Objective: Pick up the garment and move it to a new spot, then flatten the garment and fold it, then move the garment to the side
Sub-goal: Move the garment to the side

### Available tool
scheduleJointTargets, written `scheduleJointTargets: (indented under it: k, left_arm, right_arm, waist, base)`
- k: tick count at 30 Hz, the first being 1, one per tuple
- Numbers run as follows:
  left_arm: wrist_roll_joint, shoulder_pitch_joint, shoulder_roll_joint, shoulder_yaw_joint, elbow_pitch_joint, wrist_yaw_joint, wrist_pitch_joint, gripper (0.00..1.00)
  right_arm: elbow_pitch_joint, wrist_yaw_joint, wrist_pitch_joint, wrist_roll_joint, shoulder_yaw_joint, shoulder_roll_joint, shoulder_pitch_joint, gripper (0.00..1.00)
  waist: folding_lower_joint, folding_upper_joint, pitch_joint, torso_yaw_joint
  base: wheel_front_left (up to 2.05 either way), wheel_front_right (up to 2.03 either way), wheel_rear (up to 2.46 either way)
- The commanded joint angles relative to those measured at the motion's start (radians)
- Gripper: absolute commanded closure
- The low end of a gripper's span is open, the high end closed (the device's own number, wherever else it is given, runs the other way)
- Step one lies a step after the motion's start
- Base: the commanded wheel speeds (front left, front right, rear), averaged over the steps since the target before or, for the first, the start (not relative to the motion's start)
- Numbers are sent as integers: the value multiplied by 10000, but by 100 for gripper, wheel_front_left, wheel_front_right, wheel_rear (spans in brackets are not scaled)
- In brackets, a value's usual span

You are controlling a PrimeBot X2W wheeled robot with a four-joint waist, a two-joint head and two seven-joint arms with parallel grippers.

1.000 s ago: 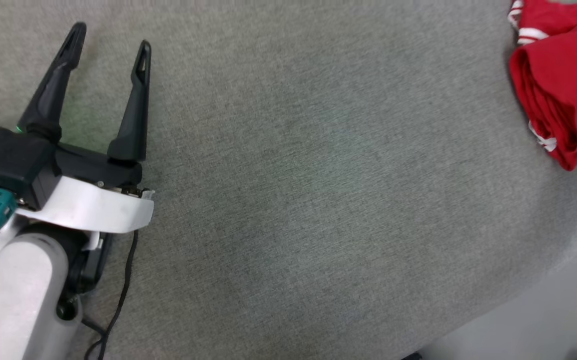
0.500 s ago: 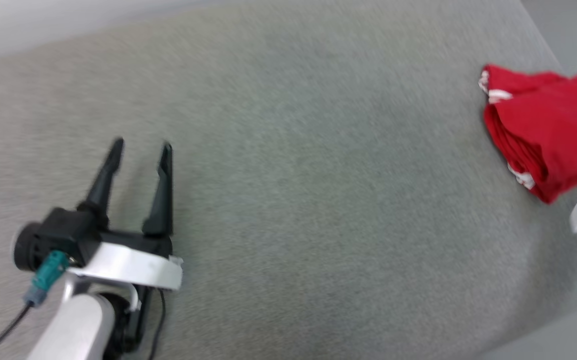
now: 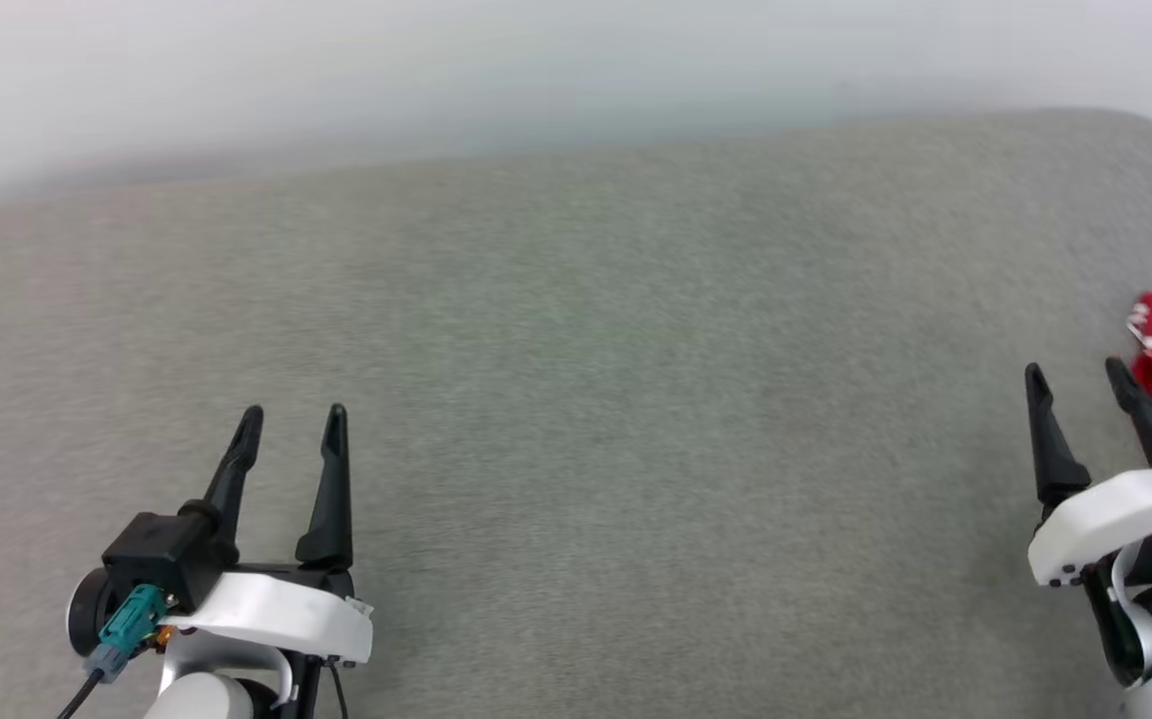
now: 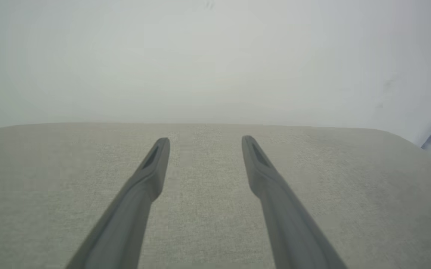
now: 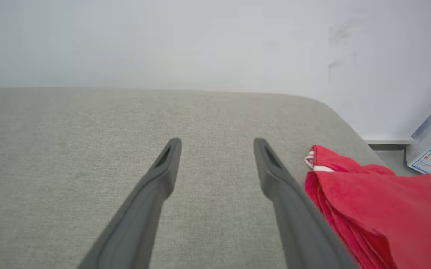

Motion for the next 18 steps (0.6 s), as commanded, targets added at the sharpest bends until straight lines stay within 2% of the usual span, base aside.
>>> scheduleJointTargets:
  k: [1,8,18]
  left_arm:
    - [9,106,-23,37,26,16,-62,0]
    - [30,637,2,527,251,210,-185,0]
    - [132,1483,74,367,314,133,-168,0]
  right_arm:
    - [-118,-8,-10,85,-21,21,176,0]
    - [-2273,-8,256,235,266,472,1281,0]
    - [-4883,-8,1250,-91,-20,1217,3664,0]
  waist:
    - [2,0,-553,628]
    - [2,0,-973,1033]
    - [2,0,-1834,919]
  base:
    - [0,0,0]
    - [0,0,0]
    - [0,0,0]
